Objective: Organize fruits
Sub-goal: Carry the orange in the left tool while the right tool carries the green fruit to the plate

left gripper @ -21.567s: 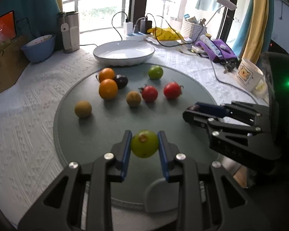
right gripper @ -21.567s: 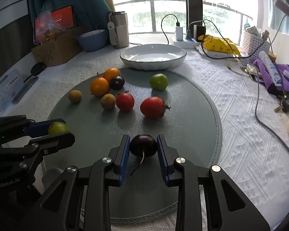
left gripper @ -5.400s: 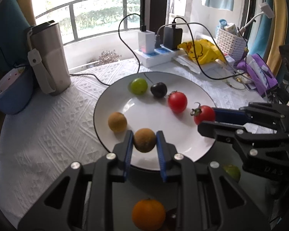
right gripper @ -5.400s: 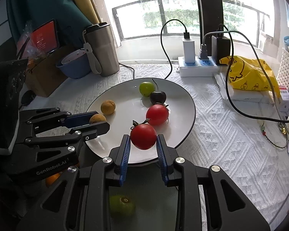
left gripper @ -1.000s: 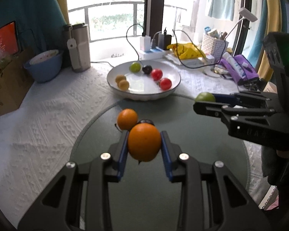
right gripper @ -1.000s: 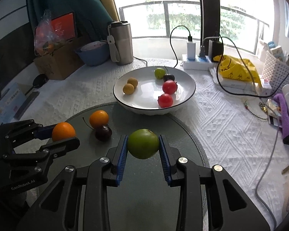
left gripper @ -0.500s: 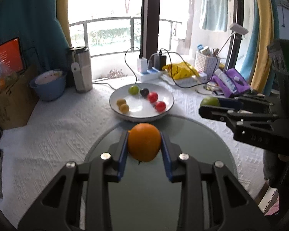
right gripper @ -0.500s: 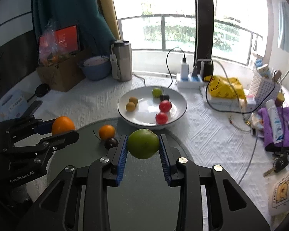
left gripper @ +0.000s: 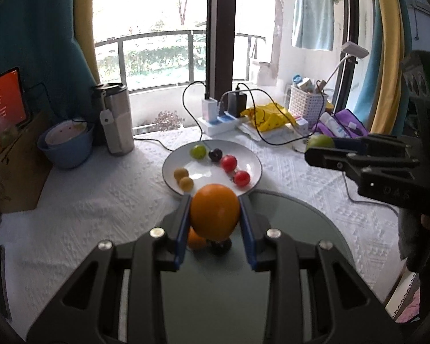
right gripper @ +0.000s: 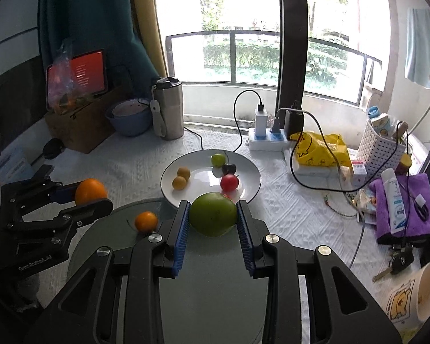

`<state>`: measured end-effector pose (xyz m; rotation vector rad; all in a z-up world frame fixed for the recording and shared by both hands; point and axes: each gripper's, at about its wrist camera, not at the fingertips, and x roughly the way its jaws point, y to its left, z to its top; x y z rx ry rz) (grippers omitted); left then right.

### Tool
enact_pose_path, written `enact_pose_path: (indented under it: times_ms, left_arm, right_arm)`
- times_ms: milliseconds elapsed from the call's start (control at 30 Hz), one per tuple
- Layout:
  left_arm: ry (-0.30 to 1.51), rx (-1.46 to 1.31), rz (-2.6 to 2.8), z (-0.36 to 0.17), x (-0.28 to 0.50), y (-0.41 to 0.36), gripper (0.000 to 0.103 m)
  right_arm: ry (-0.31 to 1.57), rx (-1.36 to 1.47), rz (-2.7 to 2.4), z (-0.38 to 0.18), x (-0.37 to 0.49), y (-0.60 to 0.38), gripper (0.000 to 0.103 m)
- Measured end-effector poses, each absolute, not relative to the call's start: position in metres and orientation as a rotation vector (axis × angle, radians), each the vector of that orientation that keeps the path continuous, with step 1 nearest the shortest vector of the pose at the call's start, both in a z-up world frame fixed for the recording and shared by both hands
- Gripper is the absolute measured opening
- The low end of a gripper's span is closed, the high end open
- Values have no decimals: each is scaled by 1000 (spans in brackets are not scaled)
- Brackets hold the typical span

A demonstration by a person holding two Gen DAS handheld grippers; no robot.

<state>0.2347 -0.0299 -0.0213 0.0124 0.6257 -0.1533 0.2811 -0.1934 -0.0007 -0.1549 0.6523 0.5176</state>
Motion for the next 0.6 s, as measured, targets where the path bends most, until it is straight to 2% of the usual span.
enact_pose_path:
  times_ms: [600]
  left_arm:
    - [704, 16, -178, -52, 312, -35, 33]
  right_arm:
    - [718, -137, 522, -30, 353, -193, 35]
